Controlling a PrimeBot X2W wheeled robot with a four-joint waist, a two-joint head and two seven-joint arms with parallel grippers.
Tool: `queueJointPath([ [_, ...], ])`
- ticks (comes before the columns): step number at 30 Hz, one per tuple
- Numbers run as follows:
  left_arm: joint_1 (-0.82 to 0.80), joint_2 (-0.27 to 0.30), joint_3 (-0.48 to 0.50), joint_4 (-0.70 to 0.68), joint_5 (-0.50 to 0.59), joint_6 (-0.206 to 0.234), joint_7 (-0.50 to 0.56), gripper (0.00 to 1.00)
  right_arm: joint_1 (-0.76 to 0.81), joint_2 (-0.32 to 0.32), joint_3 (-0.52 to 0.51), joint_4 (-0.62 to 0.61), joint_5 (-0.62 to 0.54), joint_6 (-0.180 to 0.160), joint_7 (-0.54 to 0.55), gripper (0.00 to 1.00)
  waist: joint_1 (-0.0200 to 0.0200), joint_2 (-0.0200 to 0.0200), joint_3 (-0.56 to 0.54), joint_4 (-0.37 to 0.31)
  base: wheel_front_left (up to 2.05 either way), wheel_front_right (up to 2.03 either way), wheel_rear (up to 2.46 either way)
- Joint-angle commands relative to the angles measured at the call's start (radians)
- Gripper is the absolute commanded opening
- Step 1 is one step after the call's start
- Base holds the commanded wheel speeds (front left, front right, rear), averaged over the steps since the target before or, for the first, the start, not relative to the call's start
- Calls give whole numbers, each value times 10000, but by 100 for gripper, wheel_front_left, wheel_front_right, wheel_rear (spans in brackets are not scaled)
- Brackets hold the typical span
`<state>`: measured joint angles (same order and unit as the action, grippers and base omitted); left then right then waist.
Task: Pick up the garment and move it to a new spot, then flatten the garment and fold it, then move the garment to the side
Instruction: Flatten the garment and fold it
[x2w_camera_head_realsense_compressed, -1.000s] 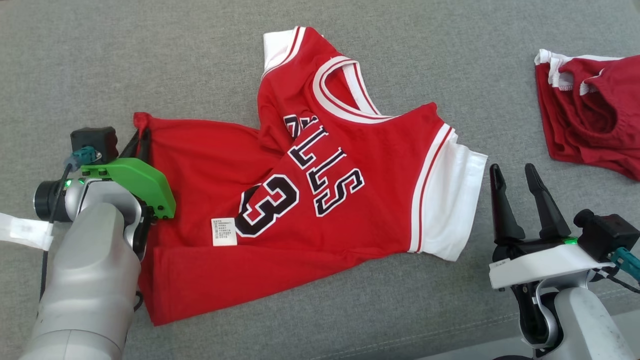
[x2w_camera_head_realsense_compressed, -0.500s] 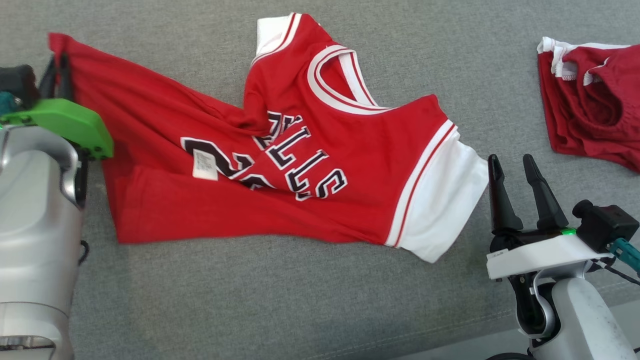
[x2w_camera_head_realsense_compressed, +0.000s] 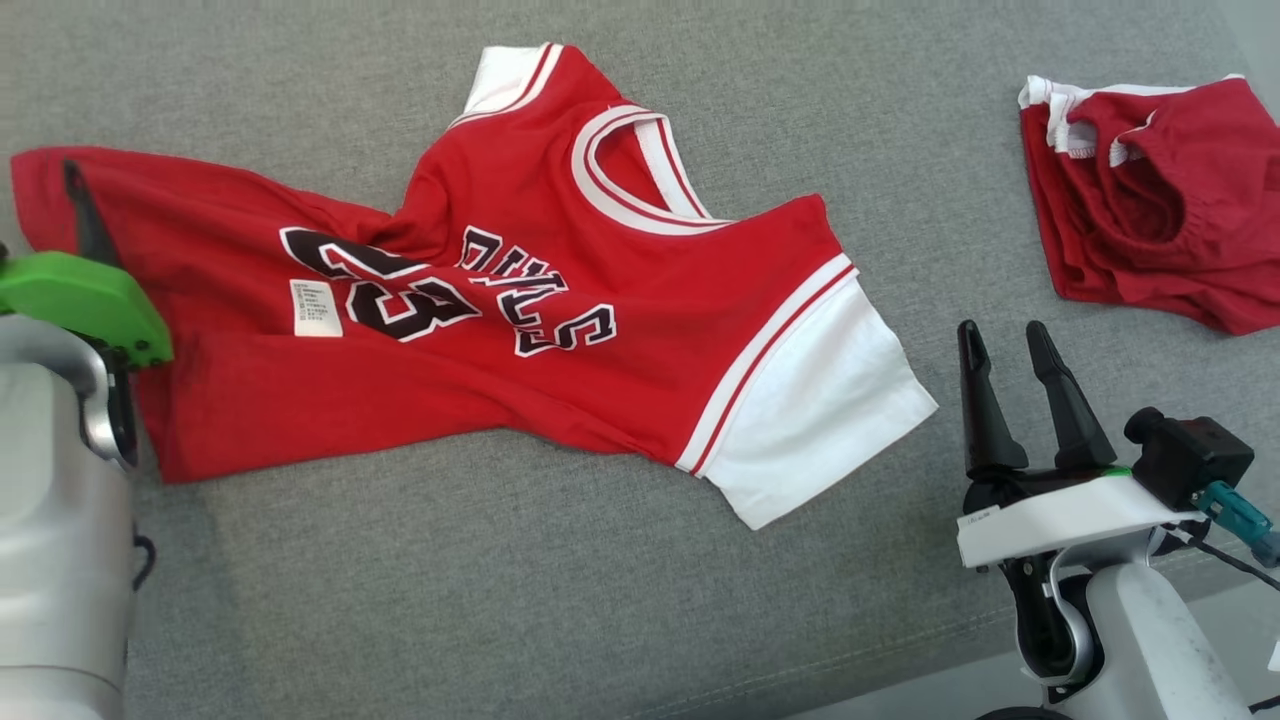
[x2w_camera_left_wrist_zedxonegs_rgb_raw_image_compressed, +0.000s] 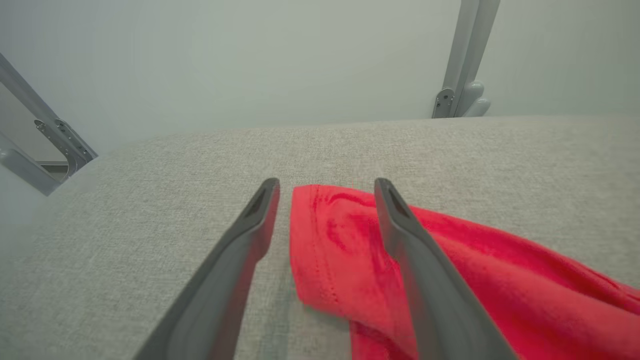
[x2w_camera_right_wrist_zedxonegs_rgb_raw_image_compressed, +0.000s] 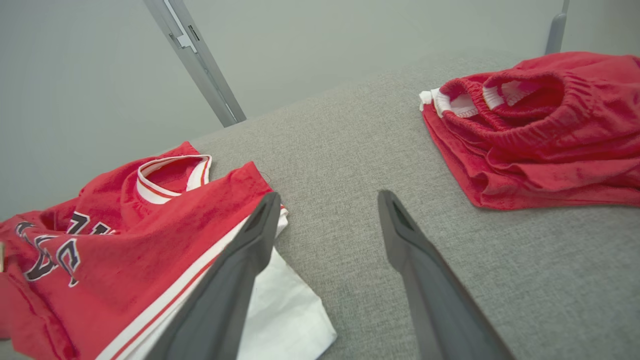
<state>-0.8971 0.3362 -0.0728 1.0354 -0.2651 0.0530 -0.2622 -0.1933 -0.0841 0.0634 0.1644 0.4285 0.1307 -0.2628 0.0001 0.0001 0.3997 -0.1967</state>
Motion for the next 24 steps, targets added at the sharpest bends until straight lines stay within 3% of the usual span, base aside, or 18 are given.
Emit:
queueJointPath([
  [1,671,-256,193,-494,-200,-53,-27,100,121,-2,22,79,10,-2,-25,100,-1,-1,-483,244,0,0,0],
  [9,3013,-1401,790,-1971,-427,-327,-25,100,376,65,241,319,-15,-2,-25,100,-1,-1,-1389,608,0,0,0],
  [15,3664,-1907,939,-2347,-393,-568,-16,100,476,99,357,373,26,-2,-25,100,-1,-1,-1418,623,0,0,0],
  [24,3437,-2092,779,-1895,-73,-1167,-16,100,392,64,429,484,98,-2,-25,100,-1,-1,-1225,466,0,0,0],
])
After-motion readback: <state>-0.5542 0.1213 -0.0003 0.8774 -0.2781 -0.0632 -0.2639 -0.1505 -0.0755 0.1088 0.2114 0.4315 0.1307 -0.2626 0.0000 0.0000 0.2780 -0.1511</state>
